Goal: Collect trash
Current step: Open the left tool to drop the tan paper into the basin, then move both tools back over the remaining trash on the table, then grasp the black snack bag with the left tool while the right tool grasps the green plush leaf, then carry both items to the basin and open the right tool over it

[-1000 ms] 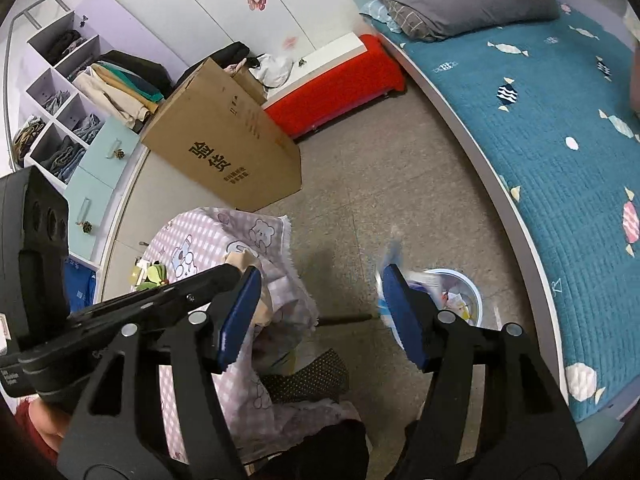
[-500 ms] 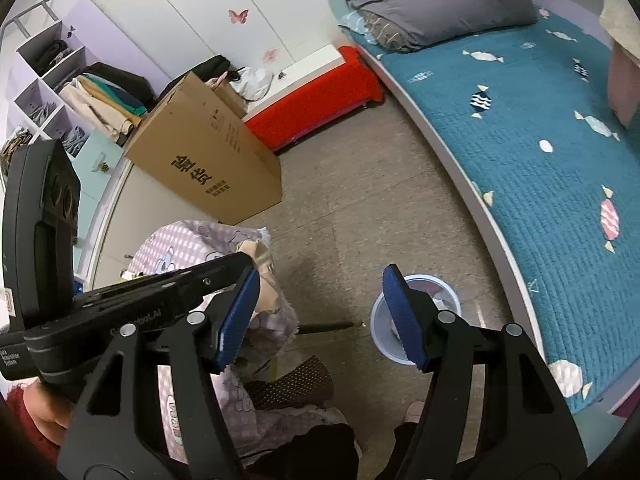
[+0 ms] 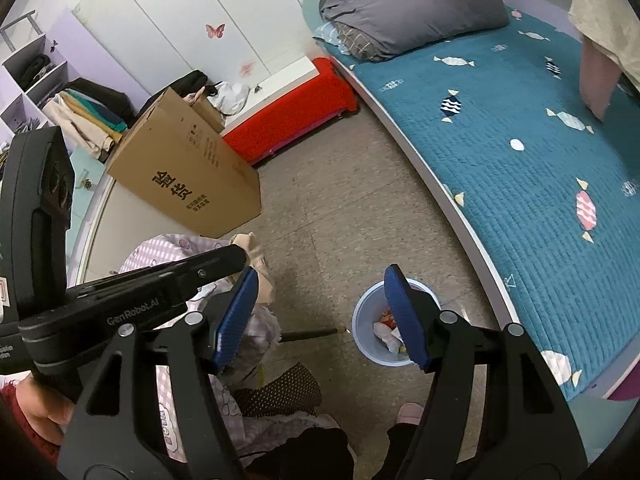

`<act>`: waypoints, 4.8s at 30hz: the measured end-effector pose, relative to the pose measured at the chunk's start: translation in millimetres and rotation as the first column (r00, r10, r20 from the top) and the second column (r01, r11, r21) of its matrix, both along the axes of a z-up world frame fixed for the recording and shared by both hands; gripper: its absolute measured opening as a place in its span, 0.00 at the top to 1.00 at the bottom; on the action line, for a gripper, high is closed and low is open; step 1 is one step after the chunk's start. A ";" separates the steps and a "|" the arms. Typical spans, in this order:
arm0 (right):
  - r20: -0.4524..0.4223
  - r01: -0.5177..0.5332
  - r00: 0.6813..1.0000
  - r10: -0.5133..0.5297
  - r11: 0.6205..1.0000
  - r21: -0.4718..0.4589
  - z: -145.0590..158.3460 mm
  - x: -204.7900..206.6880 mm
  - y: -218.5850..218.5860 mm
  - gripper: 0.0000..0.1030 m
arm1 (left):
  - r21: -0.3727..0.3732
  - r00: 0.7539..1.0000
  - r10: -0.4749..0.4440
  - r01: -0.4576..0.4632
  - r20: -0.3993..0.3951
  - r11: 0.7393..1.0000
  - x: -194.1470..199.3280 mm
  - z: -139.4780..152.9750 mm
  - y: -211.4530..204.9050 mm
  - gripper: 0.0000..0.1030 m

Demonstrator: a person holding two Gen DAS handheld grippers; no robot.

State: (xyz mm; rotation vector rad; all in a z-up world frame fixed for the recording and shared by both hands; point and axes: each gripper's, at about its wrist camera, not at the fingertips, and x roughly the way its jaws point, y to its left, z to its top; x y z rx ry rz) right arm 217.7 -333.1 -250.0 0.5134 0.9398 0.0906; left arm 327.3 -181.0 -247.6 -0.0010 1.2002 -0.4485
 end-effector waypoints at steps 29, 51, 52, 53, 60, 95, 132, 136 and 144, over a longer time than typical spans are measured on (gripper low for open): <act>0.062 -0.119 0.991 0.120 0.993 -0.007 24.1 -16.0 52.1 0.36 | 0.015 0.973 0.213 -0.215 0.084 0.977 -42.4 30.2 78.7 0.32; 0.040 -0.620 0.783 0.620 0.784 -0.011 26.5 36.4 320.0 0.33 | 0.044 0.655 0.754 -0.755 0.040 0.654 -117.9 35.0 388.8 0.29; 0.030 -0.634 0.773 0.634 0.773 -0.011 23.6 42.4 338.5 0.33 | 0.046 0.640 0.767 -0.768 0.036 0.639 -117.2 33.5 407.8 0.29; 0.024 -0.641 0.767 0.641 0.767 -0.016 22.0 47.3 352.2 0.33 | 0.046 0.632 0.774 -0.775 0.034 0.630 -115.8 31.8 420.5 0.29; -0.077 -0.695 0.719 0.691 0.711 -0.112 -18.2 84.9 442.8 0.33 | 0.066 0.628 0.778 -0.776 -0.023 0.628 -85.8 -0.5 491.7 0.29; -0.115 -0.558 0.830 0.546 0.807 -0.196 -79.8 127.7 442.8 0.83 | 0.173 0.782 0.612 -0.624 0.119 0.762 16.5 -103.9 478.0 0.37; -0.008 -0.328 0.944 0.329 0.942 0.076 -8.0 21.4 145.1 0.83 | 0.012 0.907 0.396 -0.402 0.142 0.916 -63.1 18.4 173.0 0.79; 0.005 -0.265 0.964 0.265 0.962 0.066 -6.1 10.1 101.1 0.82 | 0.011 0.932 0.342 -0.346 0.120 0.938 -60.1 16.9 129.1 0.79; 0.023 -0.164 0.986 0.163 0.983 0.075 -1.0 2.4 42.6 0.82 | 0.045 0.965 0.240 -0.245 0.101 0.968 -49.8 17.1 72.1 0.79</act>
